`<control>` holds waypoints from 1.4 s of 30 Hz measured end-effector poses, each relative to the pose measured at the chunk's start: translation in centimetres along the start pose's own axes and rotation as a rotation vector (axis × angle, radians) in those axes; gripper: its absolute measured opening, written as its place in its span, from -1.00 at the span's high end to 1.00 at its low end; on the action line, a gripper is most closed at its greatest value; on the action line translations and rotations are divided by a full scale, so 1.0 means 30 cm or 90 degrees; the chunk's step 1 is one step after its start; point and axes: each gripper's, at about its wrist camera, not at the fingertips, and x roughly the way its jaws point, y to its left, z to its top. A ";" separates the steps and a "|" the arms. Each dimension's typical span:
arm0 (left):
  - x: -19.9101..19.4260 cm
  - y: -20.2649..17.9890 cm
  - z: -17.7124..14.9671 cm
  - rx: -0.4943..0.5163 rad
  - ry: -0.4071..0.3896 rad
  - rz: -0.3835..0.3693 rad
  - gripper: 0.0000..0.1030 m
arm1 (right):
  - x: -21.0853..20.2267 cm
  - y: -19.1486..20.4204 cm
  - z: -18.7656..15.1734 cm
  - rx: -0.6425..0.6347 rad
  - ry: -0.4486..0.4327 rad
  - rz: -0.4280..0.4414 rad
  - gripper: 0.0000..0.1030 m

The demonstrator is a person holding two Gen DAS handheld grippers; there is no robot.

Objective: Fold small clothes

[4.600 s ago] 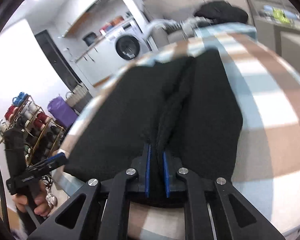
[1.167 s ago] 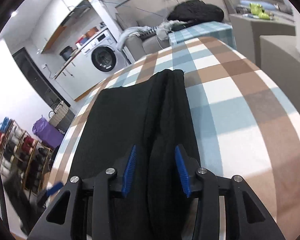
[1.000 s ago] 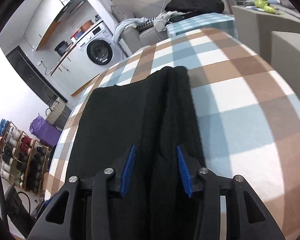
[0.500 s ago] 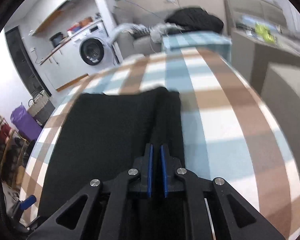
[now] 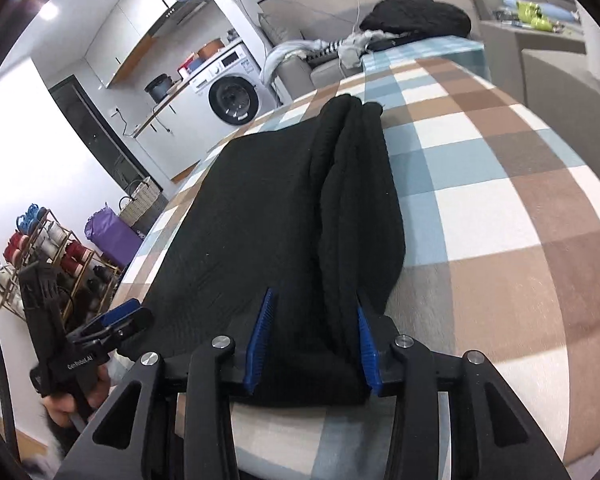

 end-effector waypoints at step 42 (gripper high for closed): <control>0.225 0.065 0.285 0.009 0.025 0.069 0.48 | 0.288 0.095 0.229 0.003 0.035 -0.089 0.41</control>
